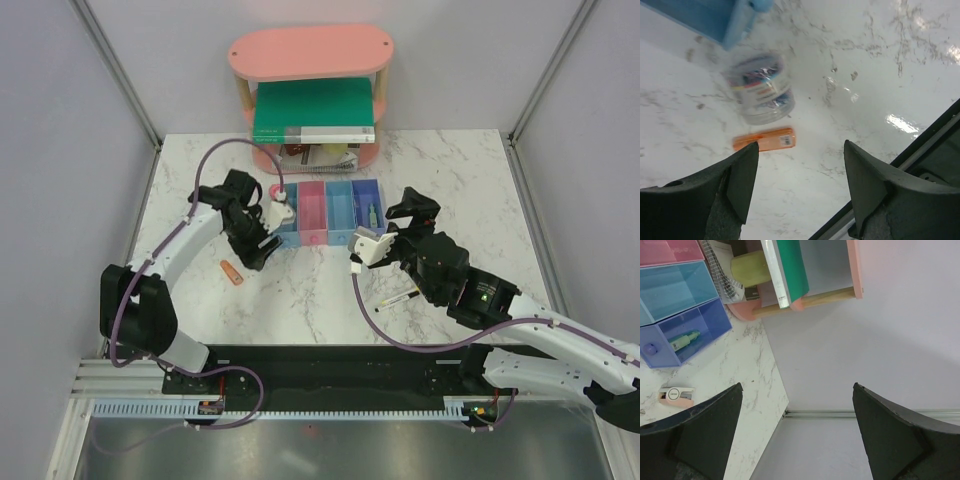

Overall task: Sort the stationery into containers
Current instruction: Pick up the stationery from the center of the board.

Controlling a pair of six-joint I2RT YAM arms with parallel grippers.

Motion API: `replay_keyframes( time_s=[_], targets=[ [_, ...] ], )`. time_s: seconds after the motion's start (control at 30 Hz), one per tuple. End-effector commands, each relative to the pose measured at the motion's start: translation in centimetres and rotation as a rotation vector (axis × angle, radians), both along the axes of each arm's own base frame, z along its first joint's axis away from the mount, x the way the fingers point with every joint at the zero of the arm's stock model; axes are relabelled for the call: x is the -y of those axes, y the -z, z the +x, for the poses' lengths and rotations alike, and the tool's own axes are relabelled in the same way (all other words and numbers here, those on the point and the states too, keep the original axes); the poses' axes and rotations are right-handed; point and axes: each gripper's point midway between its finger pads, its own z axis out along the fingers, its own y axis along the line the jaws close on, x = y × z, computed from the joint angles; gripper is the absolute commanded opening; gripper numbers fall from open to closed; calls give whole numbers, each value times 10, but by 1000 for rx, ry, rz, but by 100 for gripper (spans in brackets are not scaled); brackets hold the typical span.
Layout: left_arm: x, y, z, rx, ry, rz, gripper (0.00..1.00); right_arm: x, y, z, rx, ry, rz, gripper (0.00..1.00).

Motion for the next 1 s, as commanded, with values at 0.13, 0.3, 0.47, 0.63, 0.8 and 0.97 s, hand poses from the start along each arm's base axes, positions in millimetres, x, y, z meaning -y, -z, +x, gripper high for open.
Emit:
replay_keyframes(
  time_s=[0.13, 0.3, 0.47, 0.63, 0.8, 0.97],
  targets=[
    [-13, 43, -12, 50, 2, 0, 76, 8, -16, -1, 16, 23, 50, 98],
    [-11, 35, -2, 112, -30, -69, 76, 12, -14, -2, 9, 32, 49, 98],
    [-11, 27, 3, 197, -34, -97, 77, 12, -13, -1, 2, 33, 48, 98],
    [-15, 42, 7, 231, -44, -120, 79, 11, -11, -1, -1, 30, 45, 98],
    [-23, 55, 15, 264, -64, -153, 80, 12, -11, -2, -2, 32, 52, 98],
    [-26, 56, 28, 304, -82, -217, 80, 11, -8, -1, -9, 31, 44, 98]
  ],
)
